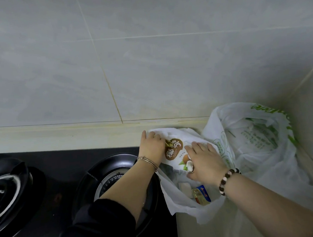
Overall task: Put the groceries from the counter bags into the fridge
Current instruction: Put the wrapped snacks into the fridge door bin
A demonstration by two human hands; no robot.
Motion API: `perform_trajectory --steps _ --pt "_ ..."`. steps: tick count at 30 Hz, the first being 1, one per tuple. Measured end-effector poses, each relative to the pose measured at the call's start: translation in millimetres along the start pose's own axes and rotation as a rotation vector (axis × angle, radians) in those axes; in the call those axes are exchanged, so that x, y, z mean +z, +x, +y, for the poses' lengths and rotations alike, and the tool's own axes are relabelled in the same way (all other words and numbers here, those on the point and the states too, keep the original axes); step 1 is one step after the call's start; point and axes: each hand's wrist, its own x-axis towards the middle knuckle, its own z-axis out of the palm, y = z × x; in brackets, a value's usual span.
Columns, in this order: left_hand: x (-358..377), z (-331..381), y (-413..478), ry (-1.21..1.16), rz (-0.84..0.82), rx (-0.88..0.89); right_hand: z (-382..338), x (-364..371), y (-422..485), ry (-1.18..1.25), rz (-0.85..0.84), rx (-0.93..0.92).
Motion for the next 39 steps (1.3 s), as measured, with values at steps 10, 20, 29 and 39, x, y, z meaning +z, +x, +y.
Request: perform_trajectory --steps 10,20,29,39 --pt "4 -7 -11 -0.149 0.348 0.065 -6 5 8 0.101 -0.007 0.079" --pt "-9 6 -48 -0.55 0.214 -0.154 -24 -3 11 0.253 -0.014 0.212" --pt "-18 11 -69 -0.864 0.169 -0.379 -36 -5 1 0.327 0.044 0.311" --pt "-38 18 -88 -1.097 0.171 -0.508 -30 -31 -25 0.408 0.115 0.222"
